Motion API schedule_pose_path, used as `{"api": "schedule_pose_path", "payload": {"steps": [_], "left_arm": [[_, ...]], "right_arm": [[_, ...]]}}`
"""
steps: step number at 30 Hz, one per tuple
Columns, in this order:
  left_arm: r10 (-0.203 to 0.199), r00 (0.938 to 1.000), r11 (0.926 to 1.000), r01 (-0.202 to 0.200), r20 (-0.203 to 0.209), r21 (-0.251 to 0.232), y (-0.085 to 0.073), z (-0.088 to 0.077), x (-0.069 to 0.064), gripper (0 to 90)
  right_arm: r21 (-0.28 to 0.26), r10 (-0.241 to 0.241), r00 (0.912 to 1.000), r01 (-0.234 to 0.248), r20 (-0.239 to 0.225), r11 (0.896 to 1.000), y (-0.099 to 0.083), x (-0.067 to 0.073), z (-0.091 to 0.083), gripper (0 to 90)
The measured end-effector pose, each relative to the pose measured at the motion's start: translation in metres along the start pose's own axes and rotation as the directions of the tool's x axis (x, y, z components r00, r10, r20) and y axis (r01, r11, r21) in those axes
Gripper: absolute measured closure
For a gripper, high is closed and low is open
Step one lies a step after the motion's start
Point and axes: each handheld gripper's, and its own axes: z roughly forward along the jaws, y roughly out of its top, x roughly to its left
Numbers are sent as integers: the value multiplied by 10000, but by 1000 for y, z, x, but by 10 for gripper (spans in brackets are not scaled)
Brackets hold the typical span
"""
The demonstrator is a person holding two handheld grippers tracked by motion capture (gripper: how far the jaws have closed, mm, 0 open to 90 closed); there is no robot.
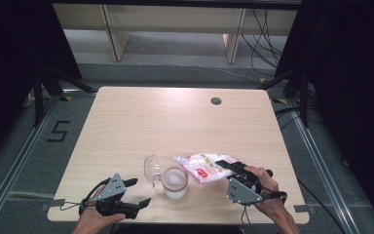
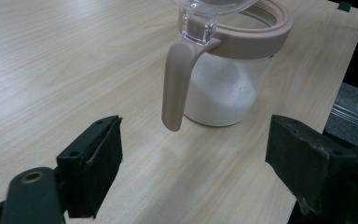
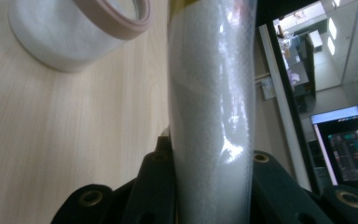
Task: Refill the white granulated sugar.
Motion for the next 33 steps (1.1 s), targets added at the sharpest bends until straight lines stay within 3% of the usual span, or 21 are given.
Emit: {"api": "schedule_pose_path", "payload": {"steps": [6,7,8,10,12,13,14,15,18,20,21,22,23,24,25,26,27,28,29,30,33], "left_arm": [[38,10000,10000,-38,15,67,0,0,0,181],[53,10000,10000,-53,8,65,0,0,0,181],[53,10000,10000,-53,8,65,0,0,0,181],[337,9994,9994,-337,35,57,1,0,2,181],[5,10000,10000,-5,8,40,0,0,0,181],[48,10000,10000,-48,5,70,0,0,0,181],[79,10000,10000,-79,14,59,0,0,0,181],[382,9993,9992,-382,21,67,1,-1,2,182],[350,9994,9994,-350,28,63,1,-1,2,182],[352,9994,9994,-353,51,52,1,-1,2,181],[344,9994,9994,-344,55,57,1,-1,2,181],[338,9994,9994,-338,57,57,1,-1,2,181],[345,9994,9994,-346,31,45,1,-1,1,181],[345,9994,9994,-346,31,45,1,-1,1,181],[344,9994,9994,-345,30,45,1,-1,1,181],[343,9994,9994,-344,27,45,1,-1,1,181],[343,9994,9994,-344,27,45,1,-1,1,181],[348,9994,9994,-348,23,48,1,-1,1,181],[352,9994,9994,-352,31,52,1,-1,1,181],[59,10000,10000,-59,-4,72,1,0,0,181],[108,9999,9999,-108,2,98,1,0,0,181]], "right_arm": [[-375,1539,9878,-1547,-221,9873,-10,-2,3,805],[-463,2186,9757,-2191,-151,9746,-13,-1,3,807],[-463,2186,9757,-2191,-151,9746,-13,-1,3,807],[-652,2770,9606,-2778,-214,9584,-17,-1,4,809],[-827,2903,9567,-2911,-219,9531,-19,-2,6,810],[-984,3480,9363,-3510,-464,9312,-22,-1,8,811],[-1007,3603,9321,-3621,-362,9267,-23,-1,9,812],[-1031,3858,9212,-3891,-510,9154,-25,-1,10,812],[-1226,4668,8824,-4704,-578,8739,-31,1,14,813],[-1337,4735,8783,-4781,-665,8681,-33,0,16,814],[-1518,5258,8476,-5302,-712,8342,-39,0,19,815],[-1518,5258,8476,-5302,-712,8342,-39,0,19,815],[-1585,5716,8163,-5772,-833,8011,-43,1,21,815],[-1585,5716,8163,-5772,-833,8011,-43,1,21,815],[-1857,6168,7831,-6196,-797,7626,-50,0,23,815],[-1979,6344,7700,-6336,-679,7479,-54,-1,23,816],[-1979,6344,7700,-6336,-679,7479,-54,-1,23,816],[-2157,6617,7467,-6585,-680,7210,-60,-2,23,816],[-2157,6617,7467,-6585,-680,7210,-60,-2,23,816],[-2160,6973,7136,-6927,-672,6881,-66,-2,22,816],[-2221,7255,6866,-7152,-462,6627,-73,-1,22,817]]}}
